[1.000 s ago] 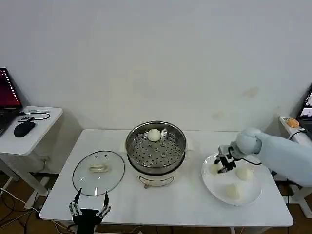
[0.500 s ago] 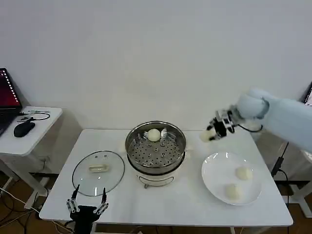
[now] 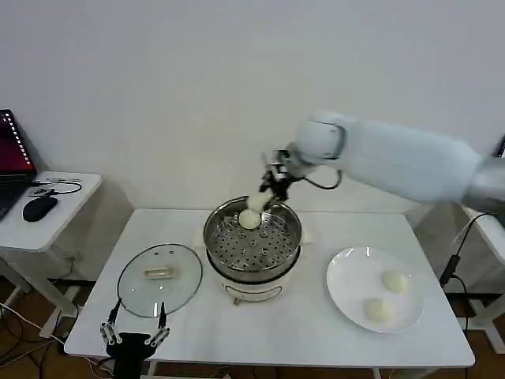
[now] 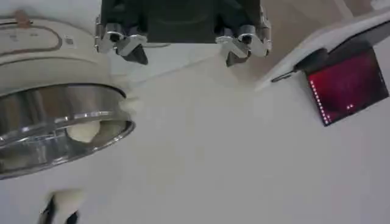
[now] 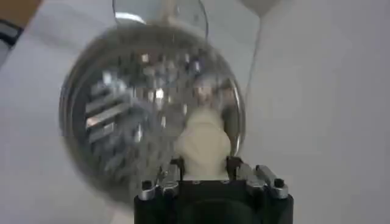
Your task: Take steamed baozi put them in steamer then cover it.
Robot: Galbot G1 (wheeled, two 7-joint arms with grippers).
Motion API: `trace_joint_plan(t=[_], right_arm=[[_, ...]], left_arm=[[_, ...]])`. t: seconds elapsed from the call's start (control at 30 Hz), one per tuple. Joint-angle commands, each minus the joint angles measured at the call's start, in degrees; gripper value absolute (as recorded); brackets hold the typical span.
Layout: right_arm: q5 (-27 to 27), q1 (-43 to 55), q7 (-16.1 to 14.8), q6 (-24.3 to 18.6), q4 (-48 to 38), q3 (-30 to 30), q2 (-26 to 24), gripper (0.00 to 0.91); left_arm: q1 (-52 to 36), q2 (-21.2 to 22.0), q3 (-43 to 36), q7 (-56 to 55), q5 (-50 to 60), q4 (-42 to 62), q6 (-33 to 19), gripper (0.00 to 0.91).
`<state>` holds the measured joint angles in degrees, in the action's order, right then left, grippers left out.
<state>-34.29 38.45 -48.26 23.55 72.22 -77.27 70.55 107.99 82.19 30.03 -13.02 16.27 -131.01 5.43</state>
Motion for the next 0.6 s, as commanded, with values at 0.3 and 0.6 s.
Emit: trace_joint_plan(t=[0.3,0.6], right_arm=[[-5.45,-4.85,2.47,7.14,-8.1,-5.86,13.89,0.474],[-2.7,-7.25,2.35,6.7,-11.17,-4.73,13.67,0.474]], left_arm=[[-0.13,-0.18,0.18,-0.79,-0.51,0.35,-0.5,0.907],[-0.37,-0.31,0.4,-0.83,-0.91,0.34,-0.49,0.907]])
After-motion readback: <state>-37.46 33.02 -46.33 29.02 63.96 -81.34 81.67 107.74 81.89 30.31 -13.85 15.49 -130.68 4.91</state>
